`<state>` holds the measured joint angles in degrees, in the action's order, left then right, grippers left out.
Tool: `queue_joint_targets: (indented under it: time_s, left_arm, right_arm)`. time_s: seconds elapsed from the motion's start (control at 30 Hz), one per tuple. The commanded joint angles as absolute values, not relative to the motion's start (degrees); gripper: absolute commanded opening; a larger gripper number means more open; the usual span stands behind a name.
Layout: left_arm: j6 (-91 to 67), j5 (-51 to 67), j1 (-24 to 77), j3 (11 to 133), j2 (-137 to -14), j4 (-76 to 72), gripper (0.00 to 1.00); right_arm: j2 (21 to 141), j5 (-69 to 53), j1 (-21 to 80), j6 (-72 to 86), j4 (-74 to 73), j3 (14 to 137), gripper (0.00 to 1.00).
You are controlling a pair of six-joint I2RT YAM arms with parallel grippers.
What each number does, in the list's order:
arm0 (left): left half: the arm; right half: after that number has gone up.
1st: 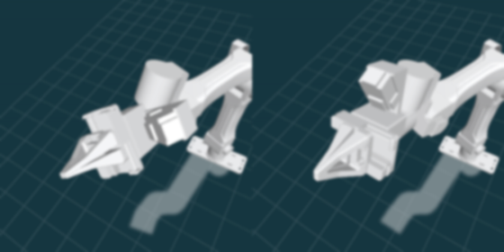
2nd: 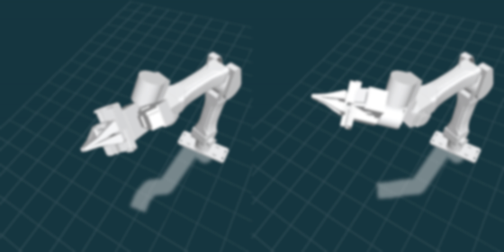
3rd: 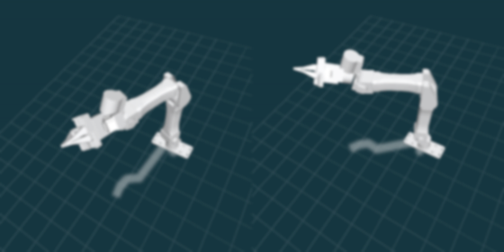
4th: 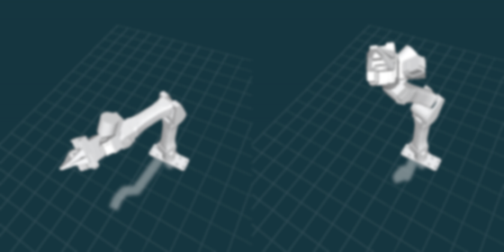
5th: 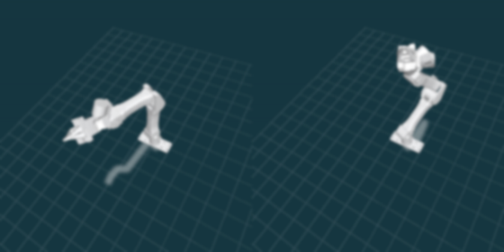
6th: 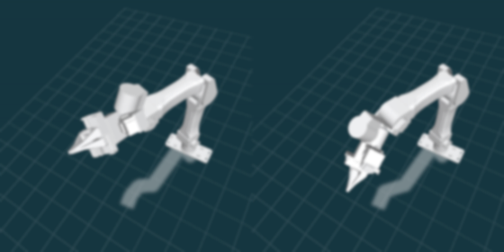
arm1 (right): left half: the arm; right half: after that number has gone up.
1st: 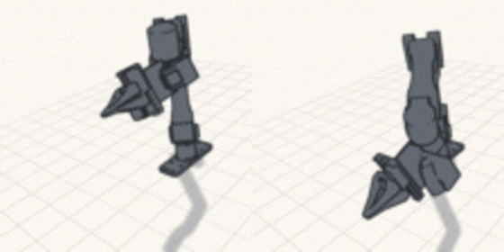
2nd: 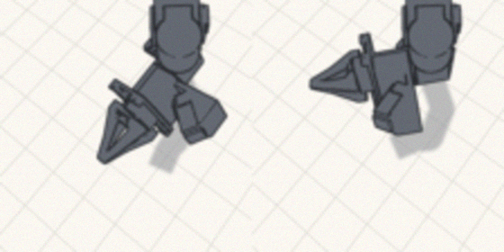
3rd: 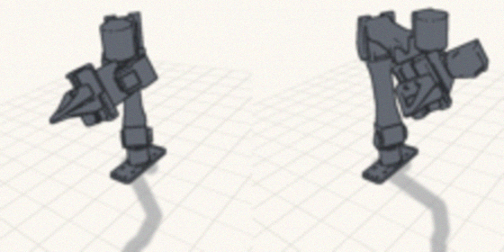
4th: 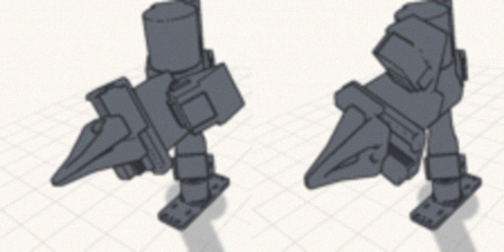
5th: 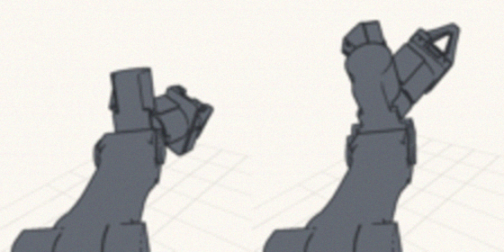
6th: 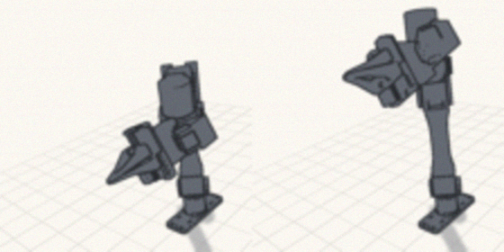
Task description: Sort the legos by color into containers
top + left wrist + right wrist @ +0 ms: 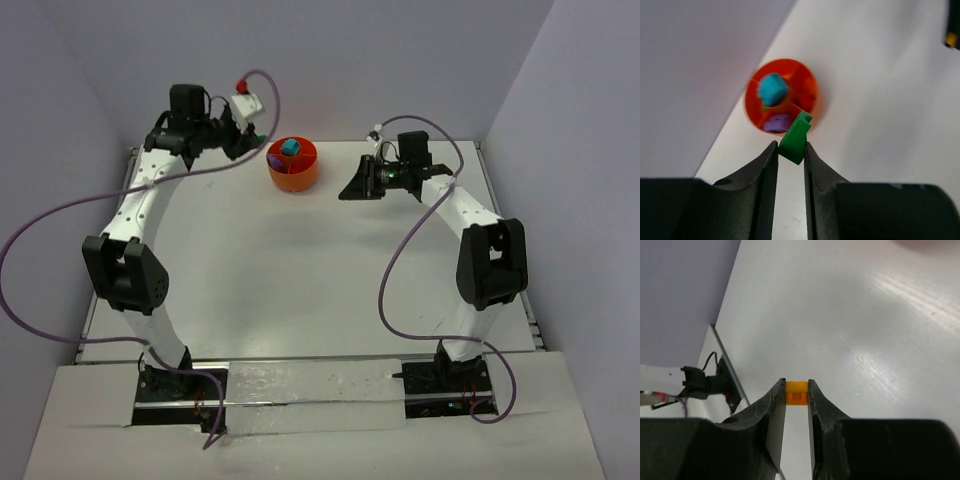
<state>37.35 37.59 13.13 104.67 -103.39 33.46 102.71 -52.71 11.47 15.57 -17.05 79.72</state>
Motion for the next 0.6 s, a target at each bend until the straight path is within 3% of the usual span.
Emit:
queue_joint_targets:
  time_s: [0.0,0.23,0.4,0.57]
  left_arm:
    - [17.0,35.9,10.6,117.0,-113.4,26.5,0.00]
    - [11.5,36.2,10.5,111.8,-115.0,9.5,0.00]
    - [11.3,35.1,10.6,118.3,-120.7,13.0,0.00]
    - [11.2,37.4,10.5,111.8,-118.6,7.4,0.00]
  right_arm:
    - [98.5,-47.9,11.7,12.5,-17.7,84.5,0.00]
    - [96.6,-45.2,11.3,11.4,-17.4,84.5,0.00]
    - [94.9,-41.6,11.2,7.9,-20.8,87.2,0.00]
    - [92.6,-36.9,11.2,2.4,-23.2,89.0,0.00]
